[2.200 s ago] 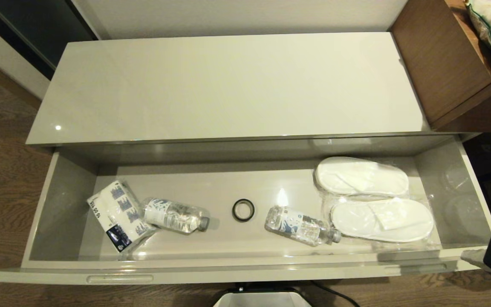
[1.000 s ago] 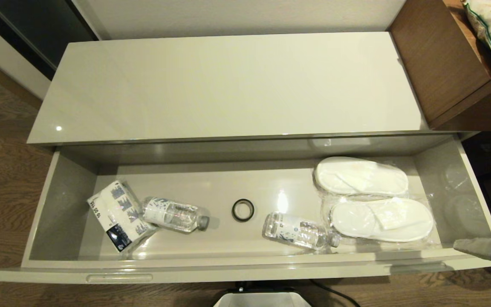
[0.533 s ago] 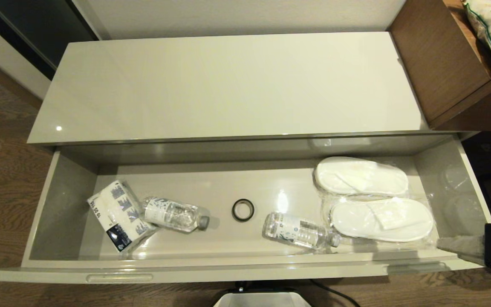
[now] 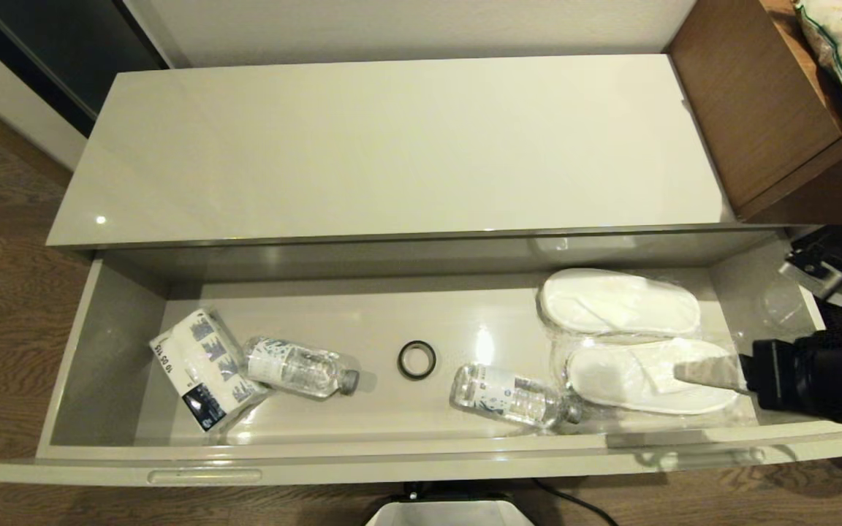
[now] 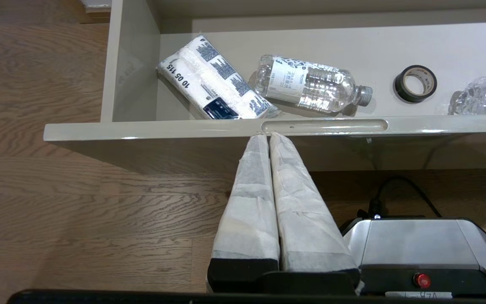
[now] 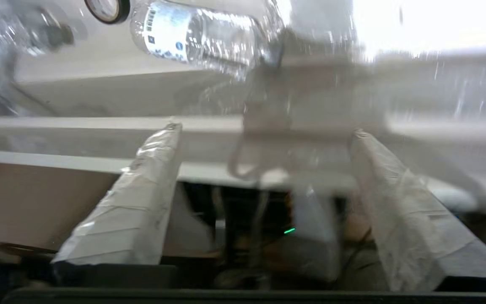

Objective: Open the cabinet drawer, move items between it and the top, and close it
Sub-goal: Take out the disposable slippers from the drawer

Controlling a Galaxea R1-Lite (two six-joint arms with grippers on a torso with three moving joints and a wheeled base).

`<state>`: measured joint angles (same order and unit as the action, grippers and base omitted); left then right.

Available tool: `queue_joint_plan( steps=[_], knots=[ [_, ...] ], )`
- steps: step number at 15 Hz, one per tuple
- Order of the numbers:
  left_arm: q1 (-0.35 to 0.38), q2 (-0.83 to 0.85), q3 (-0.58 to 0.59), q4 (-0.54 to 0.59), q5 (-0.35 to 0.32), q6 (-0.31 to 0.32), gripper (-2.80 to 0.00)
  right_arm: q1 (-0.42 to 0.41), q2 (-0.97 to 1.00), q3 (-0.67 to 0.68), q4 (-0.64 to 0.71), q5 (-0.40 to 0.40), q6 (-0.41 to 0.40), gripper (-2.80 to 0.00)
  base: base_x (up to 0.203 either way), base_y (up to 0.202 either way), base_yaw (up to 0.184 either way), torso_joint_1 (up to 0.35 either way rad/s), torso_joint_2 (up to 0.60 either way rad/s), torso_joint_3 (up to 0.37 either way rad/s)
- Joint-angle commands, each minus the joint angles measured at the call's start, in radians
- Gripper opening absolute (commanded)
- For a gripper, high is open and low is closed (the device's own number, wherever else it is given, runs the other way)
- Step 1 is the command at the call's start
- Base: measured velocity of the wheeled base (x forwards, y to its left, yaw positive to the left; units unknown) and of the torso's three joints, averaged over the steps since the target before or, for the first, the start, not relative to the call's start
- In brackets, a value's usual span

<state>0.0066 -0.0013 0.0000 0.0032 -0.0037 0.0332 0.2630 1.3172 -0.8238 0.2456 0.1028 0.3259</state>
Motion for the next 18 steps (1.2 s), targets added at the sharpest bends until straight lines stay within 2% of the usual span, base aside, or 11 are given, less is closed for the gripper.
queue_joint_plan(
  steps=[1,3,5,7,9,12,14,16,18],
  knots=[
    [0.000,0.001,0.002,0.000,-0.001,0.001,-2.80,0.006,0.136,-0.071,-0.003,-0.001,-0.101,0.00,0.000,0.000,0.000,0.000,0.00,0.000],
    [0.001,0.001,0.002,0.000,0.000,0.001,-2.80,0.009,0.240,-0.136,-0.005,-0.002,-0.163,0.00,0.000,0.000,0.000,0.000,0.00,0.000],
    [0.000,0.001,0.002,0.000,0.000,0.001,-2.80,0.049,0.317,-0.186,-0.007,-0.039,-0.226,0.00,0.000,0.000,0.000,0.000,0.00,0.000],
    [0.001,0.001,0.002,0.000,0.000,0.001,-2.80,0.108,0.360,-0.181,-0.019,-0.105,-0.270,0.00,0.000,0.000,0.000,0.000,0.00,0.000],
    [0.001,0.001,0.002,0.000,0.000,0.001,-2.80,0.124,0.402,-0.174,-0.071,-0.126,-0.296,0.00,0.000,0.000,0.000,0.000,0.00,0.000],
    [0.000,0.001,0.002,0.000,-0.001,0.001,-2.80,0.166,0.442,-0.157,-0.110,-0.217,-0.398,0.00,0.000,0.000,0.000,0.000,0.00,0.000],
    [0.000,0.001,0.001,0.000,0.000,0.001,-2.80,0.196,0.457,-0.150,-0.111,-0.266,-0.415,0.00,0.000,0.000,0.000,0.000,0.00,0.000],
    [0.000,0.001,0.002,0.000,0.001,0.001,-2.80,0.269,0.475,-0.147,-0.113,-0.307,-0.414,0.00,0.000,0.000,0.000,0.000,0.00,0.000],
    [0.001,0.001,0.002,0.000,0.001,0.001,-2.80,0.343,0.521,-0.147,-0.161,-0.403,-0.412,0.00,0.000,0.000,0.000,0.000,0.00,0.000]
  ],
)
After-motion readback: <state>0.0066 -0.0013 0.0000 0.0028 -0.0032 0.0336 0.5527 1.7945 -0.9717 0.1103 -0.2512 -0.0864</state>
